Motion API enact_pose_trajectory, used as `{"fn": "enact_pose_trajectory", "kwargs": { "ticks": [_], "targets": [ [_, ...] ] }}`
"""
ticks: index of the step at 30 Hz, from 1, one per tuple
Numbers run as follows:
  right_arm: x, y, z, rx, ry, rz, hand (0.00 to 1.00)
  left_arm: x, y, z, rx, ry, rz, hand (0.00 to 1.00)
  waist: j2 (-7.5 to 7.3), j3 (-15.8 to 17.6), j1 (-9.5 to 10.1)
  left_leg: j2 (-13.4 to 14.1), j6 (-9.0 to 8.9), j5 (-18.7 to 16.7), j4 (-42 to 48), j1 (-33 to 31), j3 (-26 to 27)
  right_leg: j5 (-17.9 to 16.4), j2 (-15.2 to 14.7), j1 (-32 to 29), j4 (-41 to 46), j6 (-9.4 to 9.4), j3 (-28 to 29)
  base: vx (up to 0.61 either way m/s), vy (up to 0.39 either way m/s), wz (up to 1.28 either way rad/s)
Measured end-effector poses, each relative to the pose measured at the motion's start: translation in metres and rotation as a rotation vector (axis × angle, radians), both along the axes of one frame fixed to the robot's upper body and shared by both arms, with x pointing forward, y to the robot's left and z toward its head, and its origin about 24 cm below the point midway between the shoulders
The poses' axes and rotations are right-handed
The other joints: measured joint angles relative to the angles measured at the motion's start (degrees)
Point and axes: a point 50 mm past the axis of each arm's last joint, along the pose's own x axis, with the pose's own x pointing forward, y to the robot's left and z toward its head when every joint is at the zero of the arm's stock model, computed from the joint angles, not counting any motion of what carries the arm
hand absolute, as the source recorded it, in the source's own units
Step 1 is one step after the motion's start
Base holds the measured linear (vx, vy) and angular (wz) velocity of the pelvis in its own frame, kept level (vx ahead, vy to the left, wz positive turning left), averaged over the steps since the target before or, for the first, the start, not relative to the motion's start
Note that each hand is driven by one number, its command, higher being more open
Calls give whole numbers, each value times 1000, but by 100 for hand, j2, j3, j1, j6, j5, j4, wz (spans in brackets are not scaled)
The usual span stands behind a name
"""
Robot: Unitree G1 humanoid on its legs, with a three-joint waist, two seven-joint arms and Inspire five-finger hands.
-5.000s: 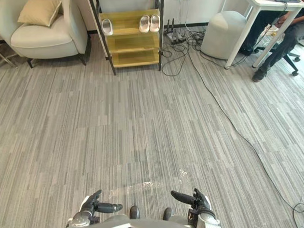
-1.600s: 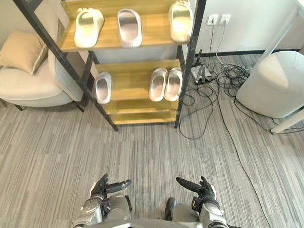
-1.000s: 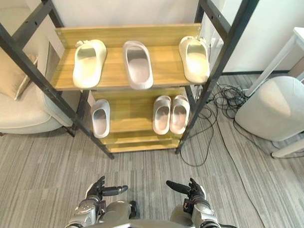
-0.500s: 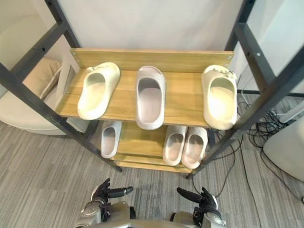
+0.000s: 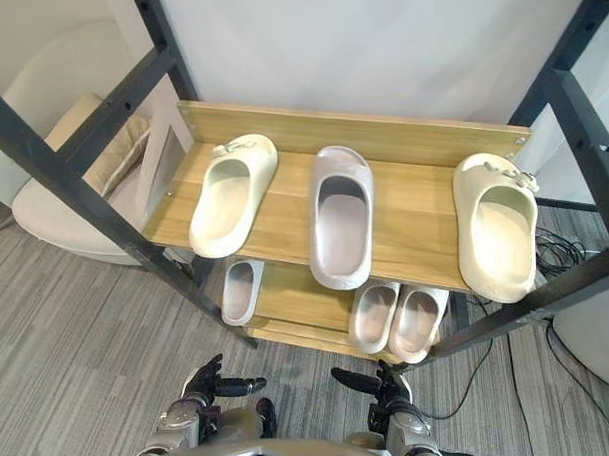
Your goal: Organize the slippers on the shoe rack
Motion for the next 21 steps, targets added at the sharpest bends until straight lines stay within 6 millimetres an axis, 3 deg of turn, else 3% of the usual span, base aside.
{"fn": "enact_pose_trajectory", "kwargs": {
  "ticks": [6, 11, 14, 19, 21],
  "targets": [
    [-9, -3, -3, -36, 47, 109, 100, -1, 1, 0, 13, 6, -26, 100, -56, -18, 1, -130, 63, 428, -581, 145, -34, 124, -43, -75, -76, -34, 7, -94, 19, 2],
    [-3, 5, -2, -50, 39, 254, 100, -2, -1, -1, 17, 12, -45, 100, -51, -25, 6, -322, 157, 997, -1426, 411, -192, 169, -127, -113, -139, 35, -72, -130, 67, 15],
    [3, 11, 0, -57, 27, 334, 100, -2, 0, -1, 18, 13, -47, 100, -59, -24, 15, -371, 181, 1097, -1586, 477, -237, 195, -153, -133, -117, 63, -64, -99, 74, 4],
    [16, 42, 5, -57, -20, 625, 100, -1, 0, 0, 22, 4, -47, 100, -71, -32, 75, -458, 171, 1090, -1586, 475, -330, 210, -212, -126, -118, 71, -28, -43, 39, 5],
    [29, 82, 18, -10, -115, 865, 100, 1, -1, 1, 24, -11, -45, 100, -72, -32, 207, -485, 213, 1119, -1584, 451, -412, 210, -219, -125, -132, 72, -61, -8, 6, 8]
  ]
}}
